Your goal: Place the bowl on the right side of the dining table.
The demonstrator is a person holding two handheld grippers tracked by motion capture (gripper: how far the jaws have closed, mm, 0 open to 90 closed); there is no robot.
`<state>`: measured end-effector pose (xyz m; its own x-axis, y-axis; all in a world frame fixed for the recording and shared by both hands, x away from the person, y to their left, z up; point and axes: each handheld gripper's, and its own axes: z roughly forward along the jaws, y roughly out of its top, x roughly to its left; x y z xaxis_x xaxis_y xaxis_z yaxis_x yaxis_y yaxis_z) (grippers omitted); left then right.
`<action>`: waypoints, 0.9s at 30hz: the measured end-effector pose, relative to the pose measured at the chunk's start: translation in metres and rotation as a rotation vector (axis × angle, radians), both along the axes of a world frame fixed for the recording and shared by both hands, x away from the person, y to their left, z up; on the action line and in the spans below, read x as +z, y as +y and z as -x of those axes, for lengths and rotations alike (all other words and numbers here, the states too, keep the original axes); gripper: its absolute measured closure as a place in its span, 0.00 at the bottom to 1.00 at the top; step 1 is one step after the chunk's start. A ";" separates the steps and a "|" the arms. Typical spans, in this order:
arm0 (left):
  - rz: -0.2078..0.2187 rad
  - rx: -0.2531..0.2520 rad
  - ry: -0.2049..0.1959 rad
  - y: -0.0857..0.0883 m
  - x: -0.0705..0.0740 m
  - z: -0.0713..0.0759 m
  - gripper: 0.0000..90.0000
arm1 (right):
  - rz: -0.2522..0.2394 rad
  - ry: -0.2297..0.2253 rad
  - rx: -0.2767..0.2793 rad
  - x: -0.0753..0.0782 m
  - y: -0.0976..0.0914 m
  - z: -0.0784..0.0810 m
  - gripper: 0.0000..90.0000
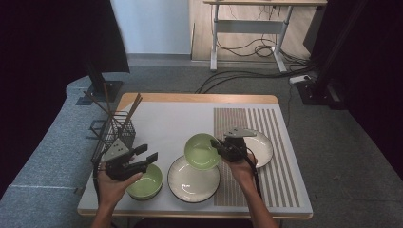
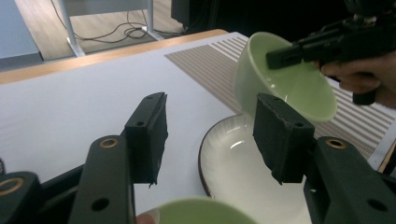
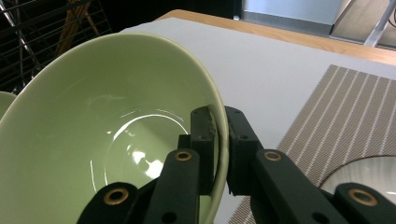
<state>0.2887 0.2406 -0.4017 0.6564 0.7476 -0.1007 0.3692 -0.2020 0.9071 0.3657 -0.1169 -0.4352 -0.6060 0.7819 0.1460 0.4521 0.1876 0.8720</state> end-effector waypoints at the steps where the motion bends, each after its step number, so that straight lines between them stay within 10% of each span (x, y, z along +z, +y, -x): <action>1: -0.001 0.002 0.002 0.002 -0.001 0.002 0.49 | 0.003 0.000 0.002 0.000 -0.002 -0.001 0.94; 27: -0.042 0.028 0.004 0.019 -0.009 0.014 0.46 | -0.034 -0.011 -0.176 -0.007 -0.074 -0.013 0.94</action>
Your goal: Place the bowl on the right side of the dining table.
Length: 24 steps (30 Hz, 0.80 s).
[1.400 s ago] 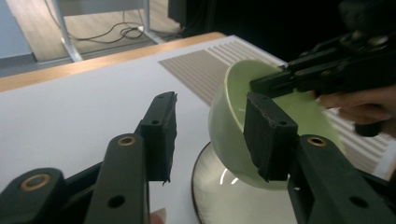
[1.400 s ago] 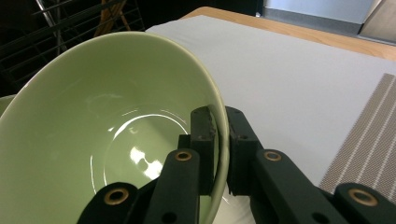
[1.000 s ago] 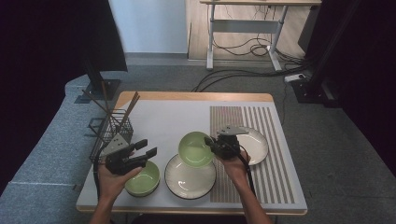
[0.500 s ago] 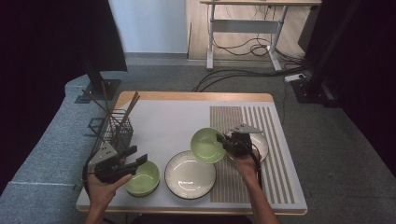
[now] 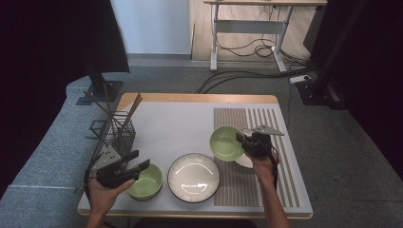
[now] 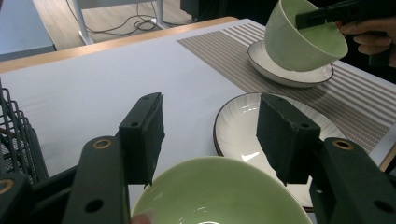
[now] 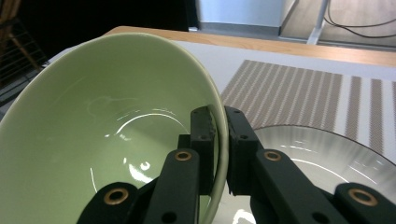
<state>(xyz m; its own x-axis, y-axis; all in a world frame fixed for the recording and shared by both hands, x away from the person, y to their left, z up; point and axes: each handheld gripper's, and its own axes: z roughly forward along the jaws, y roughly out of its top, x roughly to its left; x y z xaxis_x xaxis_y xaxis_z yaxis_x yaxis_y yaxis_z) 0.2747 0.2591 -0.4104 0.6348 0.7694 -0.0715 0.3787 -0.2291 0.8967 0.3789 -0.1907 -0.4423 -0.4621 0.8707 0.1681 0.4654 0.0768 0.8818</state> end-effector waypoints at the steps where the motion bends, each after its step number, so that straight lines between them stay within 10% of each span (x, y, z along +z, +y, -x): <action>1: 0.001 0.001 0.000 0.000 0.000 0.000 0.46 | -0.003 0.003 -0.005 -0.001 -0.002 -0.001 0.94; 24: 0.013 0.024 0.007 0.011 -0.001 0.001 0.46 | 0.012 0.041 -0.101 -0.016 -0.033 -0.010 0.94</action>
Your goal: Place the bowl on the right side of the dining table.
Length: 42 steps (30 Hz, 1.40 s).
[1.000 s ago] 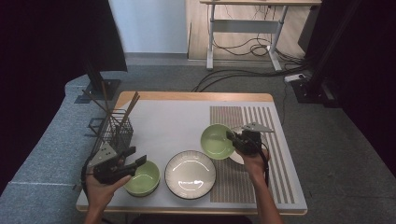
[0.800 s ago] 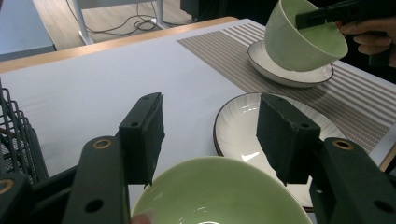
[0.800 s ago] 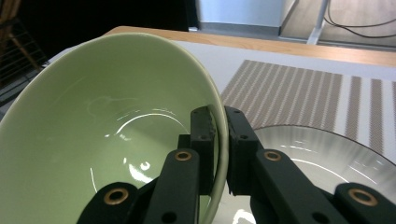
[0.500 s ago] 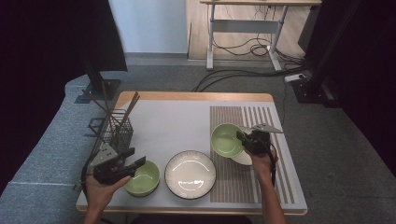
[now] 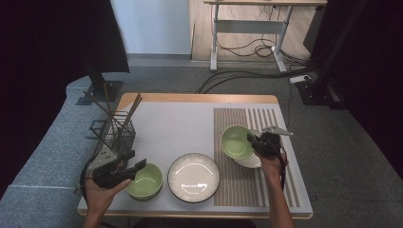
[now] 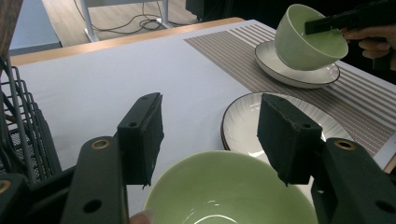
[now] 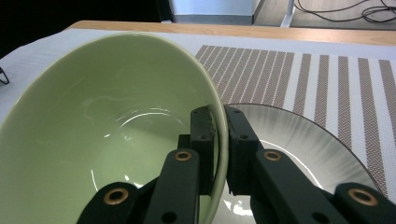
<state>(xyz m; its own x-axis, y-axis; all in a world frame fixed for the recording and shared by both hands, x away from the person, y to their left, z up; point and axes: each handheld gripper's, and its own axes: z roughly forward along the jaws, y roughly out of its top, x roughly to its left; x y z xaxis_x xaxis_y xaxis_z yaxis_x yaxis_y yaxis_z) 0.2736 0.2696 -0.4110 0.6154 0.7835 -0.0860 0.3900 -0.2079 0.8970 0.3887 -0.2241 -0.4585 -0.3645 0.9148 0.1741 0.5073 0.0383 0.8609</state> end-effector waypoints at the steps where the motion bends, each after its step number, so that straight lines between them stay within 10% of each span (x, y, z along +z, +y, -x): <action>1: 0.001 0.001 -0.003 0.000 0.001 0.001 0.46 | -0.004 0.003 -0.001 -0.001 -0.001 0.000 0.94; 32: 0.008 -0.009 0.006 0.001 -0.002 -0.002 0.46 | 0.070 0.091 -0.109 -0.026 -0.030 -0.009 0.93; 42: 0.011 -0.005 0.008 0.002 -0.003 -0.003 0.46 | 0.017 0.115 -0.116 -0.033 -0.038 -0.012 0.93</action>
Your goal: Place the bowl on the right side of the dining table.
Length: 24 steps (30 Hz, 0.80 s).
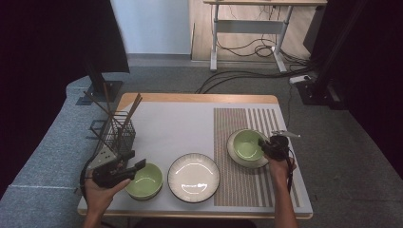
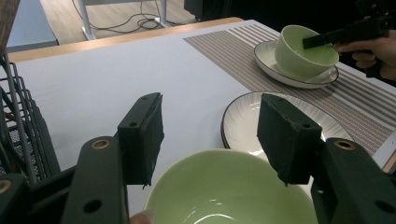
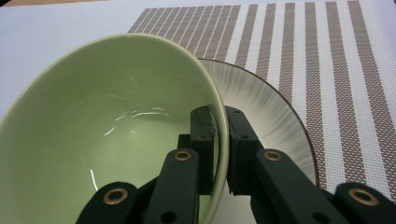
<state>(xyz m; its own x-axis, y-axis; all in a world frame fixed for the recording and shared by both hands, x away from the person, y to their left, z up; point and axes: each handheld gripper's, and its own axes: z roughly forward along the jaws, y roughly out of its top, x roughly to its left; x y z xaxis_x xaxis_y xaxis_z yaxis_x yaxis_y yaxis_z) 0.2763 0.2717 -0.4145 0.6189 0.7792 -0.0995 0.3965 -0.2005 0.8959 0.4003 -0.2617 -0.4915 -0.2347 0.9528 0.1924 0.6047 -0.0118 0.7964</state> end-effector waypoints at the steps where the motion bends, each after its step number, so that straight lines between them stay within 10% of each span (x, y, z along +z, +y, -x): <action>1: -0.001 -0.001 0.001 0.000 0.000 0.000 0.46 | 0.000 -0.001 -0.003 -0.001 0.000 0.000 0.93; 24: 0.001 -0.005 0.007 0.000 0.001 0.001 0.46 | -0.037 0.011 -0.026 -0.005 -0.001 -0.004 0.91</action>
<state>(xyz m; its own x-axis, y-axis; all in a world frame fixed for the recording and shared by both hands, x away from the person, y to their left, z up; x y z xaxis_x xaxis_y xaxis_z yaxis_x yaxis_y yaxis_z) 0.2753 0.2721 -0.4138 0.6223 0.7758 -0.1043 0.4013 -0.2018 0.8935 0.4044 -0.2627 -0.4962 -0.2078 0.9508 0.2297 0.6122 -0.0567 0.7887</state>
